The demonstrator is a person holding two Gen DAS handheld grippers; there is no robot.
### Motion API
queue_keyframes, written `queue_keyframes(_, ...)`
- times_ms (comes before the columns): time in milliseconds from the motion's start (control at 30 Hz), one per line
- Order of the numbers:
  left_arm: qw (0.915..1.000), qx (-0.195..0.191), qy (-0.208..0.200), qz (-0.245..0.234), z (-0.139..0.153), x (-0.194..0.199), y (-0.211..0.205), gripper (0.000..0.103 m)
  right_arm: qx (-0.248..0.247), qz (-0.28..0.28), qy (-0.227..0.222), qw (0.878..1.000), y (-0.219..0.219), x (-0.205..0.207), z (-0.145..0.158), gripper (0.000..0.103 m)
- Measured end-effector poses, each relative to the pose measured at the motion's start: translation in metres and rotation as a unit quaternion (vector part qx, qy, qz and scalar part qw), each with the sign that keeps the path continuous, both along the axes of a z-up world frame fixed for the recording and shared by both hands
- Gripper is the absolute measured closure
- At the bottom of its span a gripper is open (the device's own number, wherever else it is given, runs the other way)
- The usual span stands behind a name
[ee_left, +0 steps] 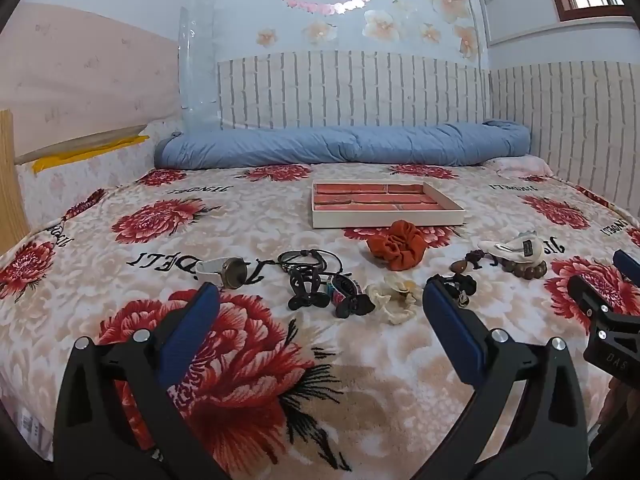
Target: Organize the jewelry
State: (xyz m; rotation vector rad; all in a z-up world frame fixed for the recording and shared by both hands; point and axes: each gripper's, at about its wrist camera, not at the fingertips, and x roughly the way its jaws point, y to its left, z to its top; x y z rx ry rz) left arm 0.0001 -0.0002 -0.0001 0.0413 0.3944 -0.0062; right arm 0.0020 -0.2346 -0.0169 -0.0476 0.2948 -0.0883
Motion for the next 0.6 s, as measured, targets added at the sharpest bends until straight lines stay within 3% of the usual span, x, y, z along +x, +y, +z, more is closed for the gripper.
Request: queue_keyframes(600, 1.0, 0.0, -0.004, 0.0, 0.0002, 0.0001, 0.0004, 0.005, 0.006, -0.006, 0.002, 1.0, -0.0001, 0.0011, -0.0013, 0.004)
